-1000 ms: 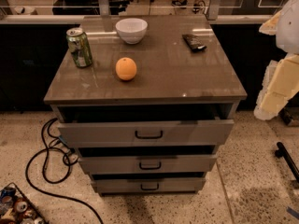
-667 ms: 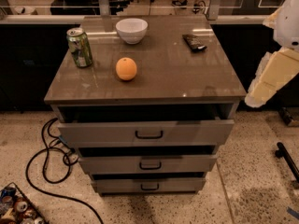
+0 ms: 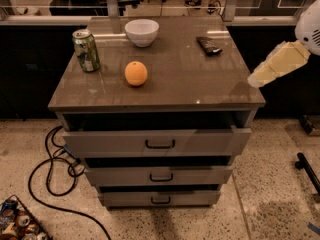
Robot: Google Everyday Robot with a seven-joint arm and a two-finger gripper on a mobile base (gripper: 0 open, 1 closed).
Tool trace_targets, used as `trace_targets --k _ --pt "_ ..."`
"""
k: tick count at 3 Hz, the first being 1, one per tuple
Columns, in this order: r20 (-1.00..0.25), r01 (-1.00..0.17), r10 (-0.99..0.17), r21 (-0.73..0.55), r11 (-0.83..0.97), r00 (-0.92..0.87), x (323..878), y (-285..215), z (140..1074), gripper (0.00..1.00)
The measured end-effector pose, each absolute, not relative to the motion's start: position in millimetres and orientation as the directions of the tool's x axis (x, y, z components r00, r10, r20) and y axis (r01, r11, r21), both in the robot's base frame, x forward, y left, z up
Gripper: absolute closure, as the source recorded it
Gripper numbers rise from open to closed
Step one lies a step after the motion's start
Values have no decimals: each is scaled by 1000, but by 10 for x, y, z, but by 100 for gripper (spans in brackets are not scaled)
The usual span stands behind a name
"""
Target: Place rxbar chocolate into white bowl
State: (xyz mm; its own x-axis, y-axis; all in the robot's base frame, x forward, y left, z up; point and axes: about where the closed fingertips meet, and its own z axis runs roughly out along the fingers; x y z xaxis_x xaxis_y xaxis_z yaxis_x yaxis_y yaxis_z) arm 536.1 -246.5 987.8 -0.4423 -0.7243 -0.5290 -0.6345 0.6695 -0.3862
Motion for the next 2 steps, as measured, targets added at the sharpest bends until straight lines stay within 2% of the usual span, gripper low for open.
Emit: trace_targets --k 1,2 --pt "-722 -517 -542 -295 804 -430 5868 -2477 9797 0" --pt "-822 -460 -405 -201 865 -400 6147 -2352 9803 0"
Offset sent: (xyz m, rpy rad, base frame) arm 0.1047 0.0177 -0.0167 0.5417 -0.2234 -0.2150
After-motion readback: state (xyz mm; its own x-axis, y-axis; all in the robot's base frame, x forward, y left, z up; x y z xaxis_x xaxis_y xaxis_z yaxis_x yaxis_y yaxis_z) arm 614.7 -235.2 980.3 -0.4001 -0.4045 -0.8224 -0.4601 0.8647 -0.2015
